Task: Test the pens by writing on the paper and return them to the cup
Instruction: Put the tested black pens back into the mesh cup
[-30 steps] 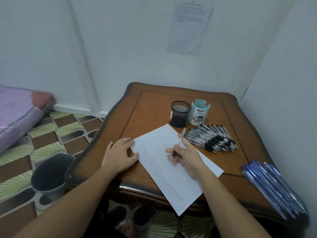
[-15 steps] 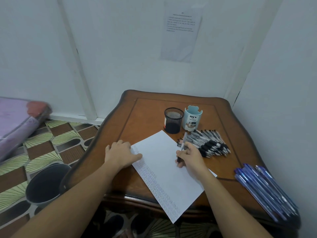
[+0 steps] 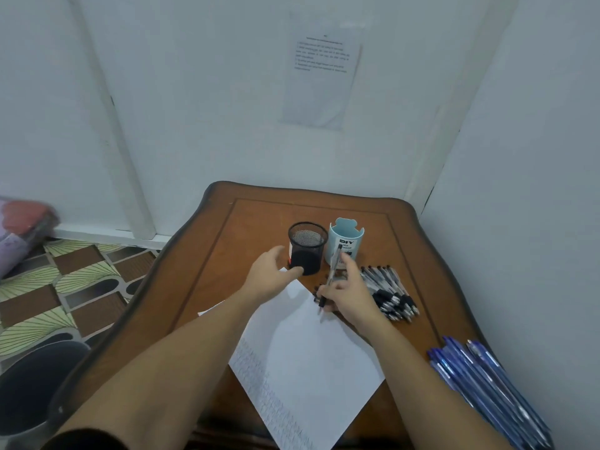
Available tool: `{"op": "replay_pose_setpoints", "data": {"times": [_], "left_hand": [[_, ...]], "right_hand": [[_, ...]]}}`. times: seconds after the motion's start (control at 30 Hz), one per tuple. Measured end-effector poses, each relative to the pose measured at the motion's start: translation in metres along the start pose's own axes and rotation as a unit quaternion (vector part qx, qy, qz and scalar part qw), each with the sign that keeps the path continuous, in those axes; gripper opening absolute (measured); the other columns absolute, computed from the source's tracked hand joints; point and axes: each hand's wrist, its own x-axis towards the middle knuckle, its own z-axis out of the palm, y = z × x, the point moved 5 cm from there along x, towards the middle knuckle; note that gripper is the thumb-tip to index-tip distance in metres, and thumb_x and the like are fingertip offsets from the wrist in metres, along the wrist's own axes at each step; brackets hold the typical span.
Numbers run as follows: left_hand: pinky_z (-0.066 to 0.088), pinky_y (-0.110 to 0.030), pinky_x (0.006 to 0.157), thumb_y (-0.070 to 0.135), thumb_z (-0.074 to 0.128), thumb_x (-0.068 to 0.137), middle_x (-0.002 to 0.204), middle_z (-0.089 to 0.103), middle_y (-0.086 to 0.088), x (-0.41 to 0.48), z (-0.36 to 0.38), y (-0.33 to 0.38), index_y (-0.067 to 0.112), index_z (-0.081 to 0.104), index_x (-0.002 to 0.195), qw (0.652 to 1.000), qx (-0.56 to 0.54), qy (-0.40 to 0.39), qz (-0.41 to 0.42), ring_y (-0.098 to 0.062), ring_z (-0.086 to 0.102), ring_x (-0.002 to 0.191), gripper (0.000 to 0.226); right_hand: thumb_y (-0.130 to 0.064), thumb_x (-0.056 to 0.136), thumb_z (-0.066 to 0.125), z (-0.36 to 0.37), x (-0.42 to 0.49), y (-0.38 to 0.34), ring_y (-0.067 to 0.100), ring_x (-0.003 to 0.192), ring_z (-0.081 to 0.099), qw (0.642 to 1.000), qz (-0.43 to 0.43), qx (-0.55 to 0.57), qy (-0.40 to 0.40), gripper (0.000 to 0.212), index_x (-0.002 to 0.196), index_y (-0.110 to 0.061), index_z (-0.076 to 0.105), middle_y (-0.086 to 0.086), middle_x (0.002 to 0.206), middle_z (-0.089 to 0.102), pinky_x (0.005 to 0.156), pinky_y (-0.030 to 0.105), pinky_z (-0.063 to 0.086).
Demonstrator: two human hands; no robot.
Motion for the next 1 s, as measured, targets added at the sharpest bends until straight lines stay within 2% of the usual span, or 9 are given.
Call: {"op": "replay_pose_setpoints", "data": {"times": [0.1, 0.2, 0.3, 0.4, 0.6, 0.67, 0.77, 0.87, 1.0], "left_hand": [[0.036, -0.042, 0.111, 0.038, 0.071, 0.085, 0.154, 0.035, -0.005, 0.021, 0.005, 0.009, 0.017, 0.023, 0.153, 0.997, -0.081, 0.010, -0.006, -0.024, 0.036, 0.139, 0.086], [0.035, -0.041, 0.113, 0.040, 0.077, 0.079, 0.157, 0.030, -0.005, 0.040, 0.009, 0.010, 0.019, 0.017, 0.154, 0.994, -0.113, 0.015, -0.003, -0.024, 0.032, 0.141, 0.098], [0.036, -0.042, 0.112, 0.046, 0.080, 0.073, 0.156, 0.029, -0.004, 0.051, 0.013, 0.012, 0.020, 0.017, 0.154, 0.991, -0.134, 0.011, -0.001, -0.023, 0.032, 0.140, 0.106], [0.044, -0.043, 0.106, 0.060, 0.081, 0.058, 0.148, 0.040, -0.001, 0.056, 0.018, 0.011, 0.023, 0.022, 0.152, 0.988, -0.157, 0.004, 0.001, -0.021, 0.042, 0.132, 0.117], [0.051, -0.023, 0.090, 0.036, 0.086, 0.070, 0.125, 0.053, 0.008, 0.062, 0.017, 0.008, 0.023, 0.038, 0.142, 0.985, -0.171, 0.028, 0.022, -0.014, 0.050, 0.115, 0.088], [0.049, -0.018, 0.084, 0.033, 0.086, 0.071, 0.120, 0.053, 0.009, 0.060, 0.014, 0.009, 0.023, 0.040, 0.140, 0.984, -0.175, 0.030, 0.028, -0.013, 0.051, 0.114, 0.083], [0.049, -0.019, 0.086, 0.032, 0.086, 0.071, 0.116, 0.053, 0.012, 0.055, 0.006, 0.014, 0.026, 0.042, 0.137, 0.982, -0.182, 0.038, 0.040, -0.012, 0.051, 0.112, 0.079], [0.054, -0.027, 0.090, 0.033, 0.086, 0.069, 0.112, 0.054, 0.016, 0.047, -0.004, 0.019, 0.032, 0.044, 0.131, 0.981, -0.183, 0.035, 0.047, -0.014, 0.053, 0.111, 0.075], [0.053, -0.021, 0.083, 0.035, 0.089, 0.064, 0.116, 0.057, 0.013, 0.030, -0.016, 0.016, 0.029, 0.048, 0.131, 0.983, -0.180, 0.010, 0.043, -0.013, 0.056, 0.111, 0.078]], "right_hand": [[0.003, 0.089, 0.067, -0.008, 0.019, -0.024, 0.024, 0.079, 0.070, 0.999, -0.031, -0.008, 0.023, 0.097, 0.152, -0.044, 0.012, 0.005, 0.086, 0.070, 0.066, 0.034, 0.060], [0.001, 0.089, 0.069, -0.017, 0.039, -0.047, 0.027, 0.071, 0.068, 0.995, -0.076, -0.025, 0.054, 0.100, 0.152, -0.048, 0.008, 0.024, 0.087, 0.067, 0.065, 0.035, 0.061], [0.000, 0.089, 0.067, -0.025, 0.057, -0.066, 0.024, 0.074, 0.070, 0.986, -0.114, -0.073, 0.097, 0.099, 0.153, -0.046, 0.006, 0.010, 0.081, 0.070, 0.065, 0.031, 0.060], [0.003, 0.085, 0.069, -0.027, 0.072, -0.083, 0.014, 0.079, 0.069, 0.975, -0.155, -0.107, 0.117, 0.100, 0.151, -0.045, 0.011, 0.001, 0.082, 0.069, 0.073, 0.025, 0.056], [0.000, 0.082, 0.073, -0.024, 0.095, -0.092, 0.020, 0.078, 0.067, 0.960, -0.175, -0.137, 0.168, 0.096, 0.147, -0.042, 0.016, 0.008, 0.082, 0.063, 0.075, 0.034, 0.058], [-0.002, 0.083, 0.074, -0.020, 0.098, -0.093, 0.017, 0.078, 0.066, 0.957, -0.179, -0.165, 0.159, 0.094, 0.149, -0.040, 0.018, 0.006, 0.082, 0.064, 0.072, 0.028, 0.054], [-0.004, 0.084, 0.073, -0.013, 0.096, -0.093, 0.011, 0.077, 0.064, 0.952, -0.189, -0.197, 0.137, 0.089, 0.149, -0.037, 0.024, 0.001, 0.078, 0.065, 0.069, 0.018, 0.047], [-0.008, 0.086, 0.072, -0.008, 0.089, -0.091, 0.003, 0.073, 0.058, 0.953, -0.183, -0.209, 0.121, 0.068, 0.142, -0.031, 0.040, -0.005, 0.077, 0.061, 0.063, 0.012, 0.040], [-0.013, 0.088, 0.069, -0.002, 0.078, -0.084, 0.009, 0.078, 0.057, 0.959, -0.168, -0.207, 0.101, 0.052, 0.136, -0.023, 0.051, -0.001, 0.084, 0.063, 0.064, 0.017, 0.041]]}}
